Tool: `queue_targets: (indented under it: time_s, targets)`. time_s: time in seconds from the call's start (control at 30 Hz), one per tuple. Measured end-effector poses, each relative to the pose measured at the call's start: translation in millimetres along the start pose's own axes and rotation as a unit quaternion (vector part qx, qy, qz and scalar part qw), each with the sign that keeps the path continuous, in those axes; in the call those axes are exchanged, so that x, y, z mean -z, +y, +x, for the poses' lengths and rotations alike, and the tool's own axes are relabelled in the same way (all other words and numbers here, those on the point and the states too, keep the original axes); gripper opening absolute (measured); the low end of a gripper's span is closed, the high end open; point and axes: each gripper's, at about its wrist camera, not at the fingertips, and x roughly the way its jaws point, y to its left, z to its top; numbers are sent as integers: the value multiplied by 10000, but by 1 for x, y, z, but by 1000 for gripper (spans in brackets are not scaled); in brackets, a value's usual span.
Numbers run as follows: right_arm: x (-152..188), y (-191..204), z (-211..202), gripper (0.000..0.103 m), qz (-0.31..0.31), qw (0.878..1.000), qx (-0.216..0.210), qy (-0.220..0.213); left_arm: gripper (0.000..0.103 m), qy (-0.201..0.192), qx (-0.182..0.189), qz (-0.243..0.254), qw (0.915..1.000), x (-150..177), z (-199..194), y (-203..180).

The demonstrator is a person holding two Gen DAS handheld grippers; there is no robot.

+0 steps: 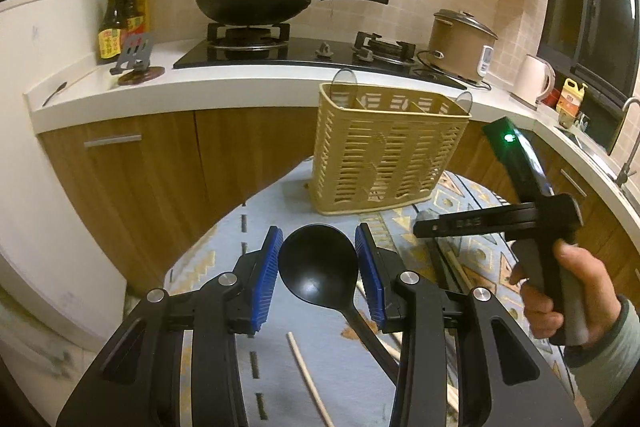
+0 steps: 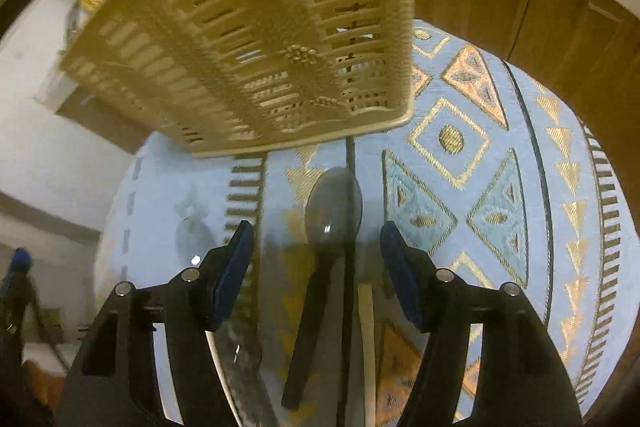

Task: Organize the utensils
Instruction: 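Lift the ladle and spoon up toward the beige holder with both tools, then open the left tool to drop the ladle in the holder while the right tool releases its spoon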

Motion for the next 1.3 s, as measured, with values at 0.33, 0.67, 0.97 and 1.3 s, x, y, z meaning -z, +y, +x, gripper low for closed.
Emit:
queue_targets:
  time_s: [0.33, 0.67, 0.97, 1.3]
  targets:
    - [19, 21, 11, 29, -689, 9951, 628, -331, 36, -80, -22, 20, 10000, -10, 8, 4]
    - [47, 5, -101, 29, -1115, 9760, -641, -1760, 36, -664, -48, 316, 9973, -57, 1, -16]
    - [5, 6, -181, 29, -1014, 9354, -1347, -3107, 36, -1268, -239, 578, 9900, -115, 4, -45]
    - [-66, 4, -210, 29, -523, 9090, -926, -4029, 36, -1797, -319, 668, 9809, -171, 30, -63]
